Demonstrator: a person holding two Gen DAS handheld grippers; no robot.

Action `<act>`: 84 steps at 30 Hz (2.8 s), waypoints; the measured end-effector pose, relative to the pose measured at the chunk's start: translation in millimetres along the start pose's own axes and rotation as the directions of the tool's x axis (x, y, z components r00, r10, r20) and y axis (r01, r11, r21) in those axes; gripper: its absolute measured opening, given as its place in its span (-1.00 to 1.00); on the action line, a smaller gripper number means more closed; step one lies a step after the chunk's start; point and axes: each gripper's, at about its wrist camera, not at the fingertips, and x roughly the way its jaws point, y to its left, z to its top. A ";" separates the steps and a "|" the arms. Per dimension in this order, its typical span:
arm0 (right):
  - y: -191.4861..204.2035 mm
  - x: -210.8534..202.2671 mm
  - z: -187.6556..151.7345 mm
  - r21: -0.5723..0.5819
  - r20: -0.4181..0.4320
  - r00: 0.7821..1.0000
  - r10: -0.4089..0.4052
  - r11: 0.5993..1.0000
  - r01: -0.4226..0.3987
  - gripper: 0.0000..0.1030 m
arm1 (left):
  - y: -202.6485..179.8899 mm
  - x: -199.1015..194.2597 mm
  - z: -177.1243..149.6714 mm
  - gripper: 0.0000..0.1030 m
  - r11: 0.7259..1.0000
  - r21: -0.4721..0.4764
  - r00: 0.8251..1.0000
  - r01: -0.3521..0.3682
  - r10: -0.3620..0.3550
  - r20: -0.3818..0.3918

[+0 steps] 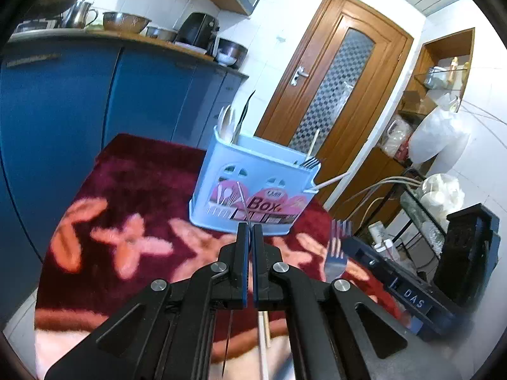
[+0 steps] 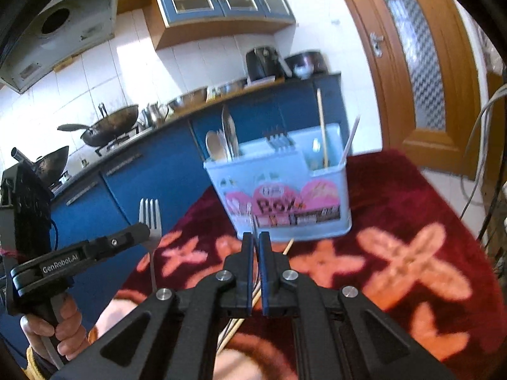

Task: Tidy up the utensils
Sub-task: 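Grasp a silver fork with the left tool while the right tool grasps another fork, then lift both forks and carry them over the holder, then open the left tool releasing its fork in while the right tool releases its fork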

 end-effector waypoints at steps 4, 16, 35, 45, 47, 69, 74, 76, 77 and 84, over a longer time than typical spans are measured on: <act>6.1 -14.6 15.6 -0.044 0.073 0.996 -0.047 0.998 0.050 -0.91 | -8.4 -8.0 9.3 -1.00 1.000 0.019 0.999 0.014 -0.015 0.038; 1.2 -32.7 71.4 -0.103 0.187 0.973 -0.136 0.982 0.157 -0.91 | -31.9 -3.8 55.7 -1.00 0.997 0.074 0.995 0.014 -0.021 0.098; -10.6 -11.5 156.8 -0.206 0.289 0.924 -0.249 0.927 0.314 -0.91 | -52.8 40.3 162.2 -1.00 0.996 0.091 0.976 -0.002 -0.018 0.218; -29.5 23.6 175.1 -0.186 0.293 0.911 -0.292 0.917 0.354 -0.91 | -53.6 77.0 187.0 -1.00 0.993 0.113 0.960 0.010 -0.041 0.277; -33.6 33.0 173.6 -0.187 0.280 0.916 -0.288 0.919 0.346 -0.91 | -50.8 87.7 185.3 -1.00 0.993 0.114 0.962 0.010 -0.041 0.270; -45.5 98.3 138.4 -0.169 0.047 0.979 -0.199 0.964 0.204 -0.85 | -12.5 143.5 122.4 -1.00 0.998 0.054 0.993 -0.035 0.029 0.116; -43.3 88.1 141.8 -0.155 0.066 0.980 -0.187 0.968 0.195 -0.84 | -8.2 141.4 120.1 -0.84 0.999 0.037 0.998 -0.015 0.012 0.065; -41.3 81.5 143.0 -0.155 0.083 0.979 -0.186 0.968 0.197 -0.83 | -8.7 136.0 121.4 -0.61 1.000 0.028 0.998 0.001 -0.002 0.065; -40.0 77.3 143.9 -0.154 0.091 0.979 -0.185 0.968 0.197 -0.82 | -9.1 132.7 121.3 -0.59 1.000 0.028 0.998 0.005 -0.006 0.067; -33.4 49.2 142.8 -0.112 0.089 0.985 -0.151 0.981 0.160 -0.73 | -17.0 108.7 120.8 -0.38 0.999 0.054 0.998 0.009 -0.013 0.061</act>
